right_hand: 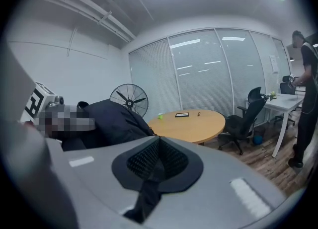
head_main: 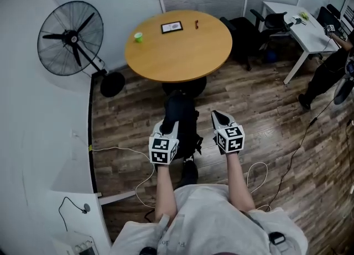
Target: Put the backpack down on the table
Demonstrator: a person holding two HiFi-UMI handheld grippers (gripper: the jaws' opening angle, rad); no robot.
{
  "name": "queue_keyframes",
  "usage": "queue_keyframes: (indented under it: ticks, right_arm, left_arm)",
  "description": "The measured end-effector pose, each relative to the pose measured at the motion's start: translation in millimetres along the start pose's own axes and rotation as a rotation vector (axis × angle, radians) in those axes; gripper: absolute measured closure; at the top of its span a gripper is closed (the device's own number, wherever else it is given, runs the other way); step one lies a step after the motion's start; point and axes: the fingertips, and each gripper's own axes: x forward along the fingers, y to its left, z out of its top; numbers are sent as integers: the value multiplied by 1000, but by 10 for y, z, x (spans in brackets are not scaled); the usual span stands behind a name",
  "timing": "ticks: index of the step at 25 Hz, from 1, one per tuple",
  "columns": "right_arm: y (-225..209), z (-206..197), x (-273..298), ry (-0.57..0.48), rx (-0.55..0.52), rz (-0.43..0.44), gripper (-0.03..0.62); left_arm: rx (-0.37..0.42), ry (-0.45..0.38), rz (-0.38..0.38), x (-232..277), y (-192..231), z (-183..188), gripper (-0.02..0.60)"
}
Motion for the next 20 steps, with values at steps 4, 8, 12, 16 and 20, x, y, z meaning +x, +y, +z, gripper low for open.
queue_keyframes:
  ticks: [4,8,12,16,20]
  right_arm:
    - [-131,126,368,13,8,-5,594]
    - [-192,326,739,7,-10,-12,594]
    - [-193,428,1254,19,-9,-4,594]
    - [-184,504,1667,27,0,0,594]
    - [-181,598,2000,23,11,-9,594]
  left_arm:
    - [4,-5,-22,312,241,176,537]
    - [18,-13,-57,621,474,316,537]
    - [31,-8,-67,909,844,396,537]
    - [42,1,-77,1151,1167,467,537]
    - [71,-2,-105,1355,1378,598,537]
